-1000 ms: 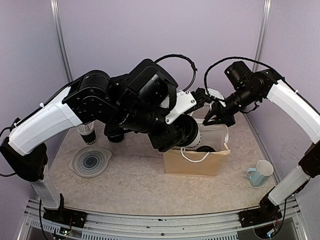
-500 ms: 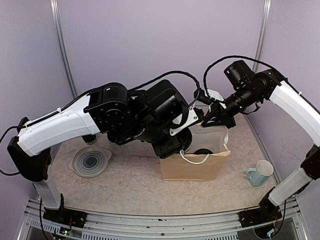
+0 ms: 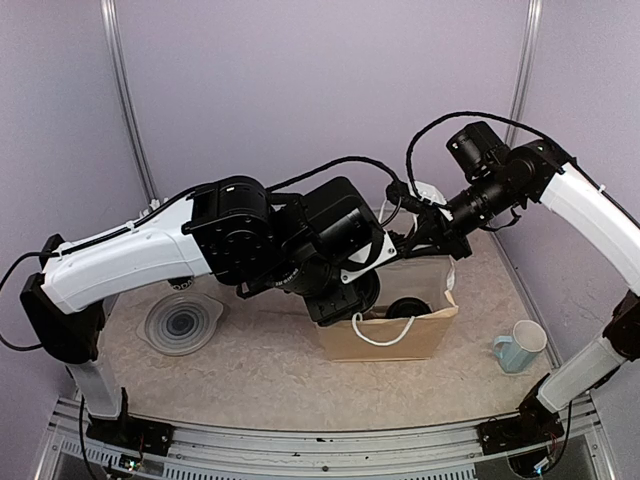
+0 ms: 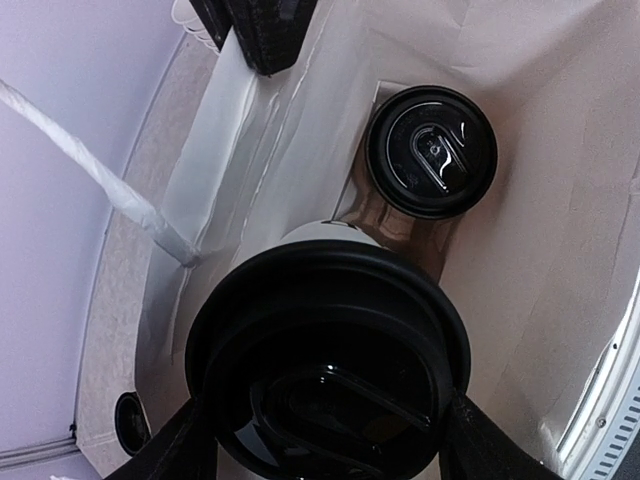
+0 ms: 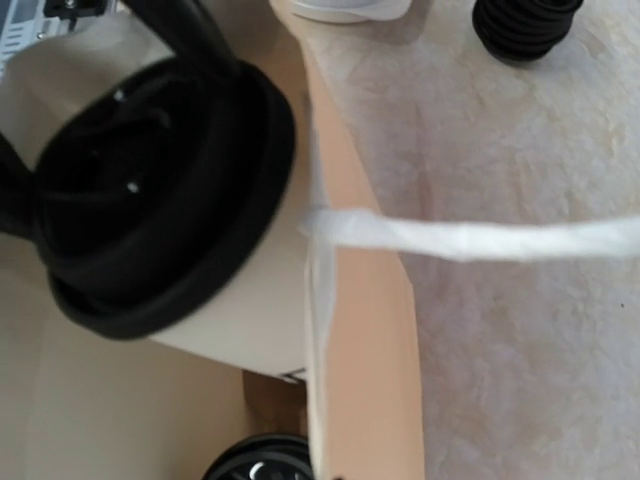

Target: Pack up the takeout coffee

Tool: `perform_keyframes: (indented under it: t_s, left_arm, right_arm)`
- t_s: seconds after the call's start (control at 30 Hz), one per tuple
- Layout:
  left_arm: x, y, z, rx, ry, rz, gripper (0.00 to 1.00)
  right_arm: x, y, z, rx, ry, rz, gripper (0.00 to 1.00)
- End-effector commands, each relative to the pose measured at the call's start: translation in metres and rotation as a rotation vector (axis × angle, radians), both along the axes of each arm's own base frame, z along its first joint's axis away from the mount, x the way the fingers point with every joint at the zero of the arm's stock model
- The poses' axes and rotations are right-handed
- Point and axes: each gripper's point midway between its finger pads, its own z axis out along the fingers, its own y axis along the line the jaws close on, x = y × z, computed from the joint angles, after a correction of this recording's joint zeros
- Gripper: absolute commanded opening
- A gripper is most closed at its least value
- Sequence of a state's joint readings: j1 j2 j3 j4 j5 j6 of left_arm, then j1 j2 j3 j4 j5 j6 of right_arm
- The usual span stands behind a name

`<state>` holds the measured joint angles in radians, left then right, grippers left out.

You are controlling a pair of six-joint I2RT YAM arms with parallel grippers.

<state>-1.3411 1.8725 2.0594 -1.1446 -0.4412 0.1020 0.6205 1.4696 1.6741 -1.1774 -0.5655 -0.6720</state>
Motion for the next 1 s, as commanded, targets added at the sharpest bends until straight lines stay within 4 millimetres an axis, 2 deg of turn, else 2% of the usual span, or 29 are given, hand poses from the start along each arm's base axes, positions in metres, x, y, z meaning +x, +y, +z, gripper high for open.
perform_keyframes:
  t_s: [0.0, 0.17, 0.2, 0.3, 0.4, 0.53, 0.6, 0.7, 0.8, 0.9, 0.97]
  left_arm:
    - [0.000, -0.007, -0.017, 0.025, 0.027, -0.019, 0.52]
    - [-0.007, -0.001, -0.025, 0.044, 0.053, -0.010, 0.52]
    - [-0.010, 0.000, -0.026, 0.049, 0.056, -0.010, 0.52]
    - [-0.020, 0.000, -0.028, 0.053, 0.068, -0.007, 0.51]
    - [-0.030, 0.004, -0.031, 0.072, 0.075, 0.004, 0.51]
    - [-0.043, 0.006, -0.035, 0.095, 0.065, 0.024, 0.49]
    - [-0.050, 0.006, -0.037, 0.106, 0.052, 0.030, 0.47]
    - [-0.062, 0.006, -0.041, 0.116, 0.032, 0.031, 0.47]
    - [-0.070, 0.008, -0.047, 0.126, 0.021, 0.036, 0.47]
    - [-0.075, 0.010, -0.052, 0.143, -0.012, 0.046, 0.47]
    - [-0.076, 0.011, -0.051, 0.143, -0.040, 0.054, 0.47]
  right_arm:
    - [-0.016, 0.002, 0.011, 0.037, -0.005, 0.047, 0.06]
    - [-0.022, 0.001, 0.010, 0.040, 0.005, 0.062, 0.11]
    - [-0.025, 0.000, 0.009, 0.041, 0.011, 0.071, 0.16]
    - [-0.038, -0.003, 0.014, 0.059, 0.012, 0.121, 0.41]
    - [-0.053, -0.009, 0.030, 0.087, -0.031, 0.179, 0.55]
    - [-0.071, -0.013, 0.063, 0.172, -0.066, 0.260, 0.60]
    - [-0.070, -0.014, 0.077, 0.206, -0.079, 0.266, 0.60]
    - [-0.048, -0.019, 0.087, 0.247, -0.110, 0.213, 0.60]
    - [-0.003, -0.024, 0.078, 0.253, -0.117, 0.091, 0.59]
    - [0.047, -0.023, 0.038, 0.169, -0.083, -0.048, 0.58]
    - [0.068, -0.020, 0.007, 0.110, -0.025, -0.089, 0.57]
